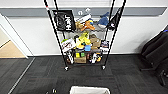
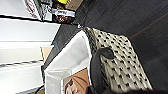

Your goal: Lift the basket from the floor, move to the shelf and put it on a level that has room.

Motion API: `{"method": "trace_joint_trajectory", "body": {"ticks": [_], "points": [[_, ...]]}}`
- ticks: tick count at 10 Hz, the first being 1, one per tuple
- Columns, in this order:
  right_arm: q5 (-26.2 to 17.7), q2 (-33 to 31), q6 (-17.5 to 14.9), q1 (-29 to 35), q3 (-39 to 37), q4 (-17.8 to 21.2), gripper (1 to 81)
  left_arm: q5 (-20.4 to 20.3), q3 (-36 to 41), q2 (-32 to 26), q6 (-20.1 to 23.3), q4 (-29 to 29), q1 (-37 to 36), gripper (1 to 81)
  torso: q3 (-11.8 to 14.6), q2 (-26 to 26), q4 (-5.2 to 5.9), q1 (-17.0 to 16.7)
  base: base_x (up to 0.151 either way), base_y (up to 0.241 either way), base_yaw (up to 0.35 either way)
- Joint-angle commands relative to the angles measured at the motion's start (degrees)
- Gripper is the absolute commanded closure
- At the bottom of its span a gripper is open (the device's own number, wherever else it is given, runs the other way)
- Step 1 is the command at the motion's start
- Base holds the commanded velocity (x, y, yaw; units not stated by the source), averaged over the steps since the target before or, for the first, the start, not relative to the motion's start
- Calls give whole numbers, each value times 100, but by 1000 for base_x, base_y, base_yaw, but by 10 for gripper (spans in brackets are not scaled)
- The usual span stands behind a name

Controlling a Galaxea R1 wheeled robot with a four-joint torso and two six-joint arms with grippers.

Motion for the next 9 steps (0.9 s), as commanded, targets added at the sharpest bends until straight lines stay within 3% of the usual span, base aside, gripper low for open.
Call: {"method": "trace_joint_trajectory", "body": {"ticks": [1, 9], "points": [[-158, -318, 24, 442, 293, -28, 811, 294, 238, -334, 30, -106, -539, 811, 419, 553, 0, -356, 0, 0, 0], [-149, 87, 24, 626, 653, -54, 811, 285, 598, -132, 22, -97, -539, 811, 1411, 2114, 0, -1383, 0, 0, 0]]}}
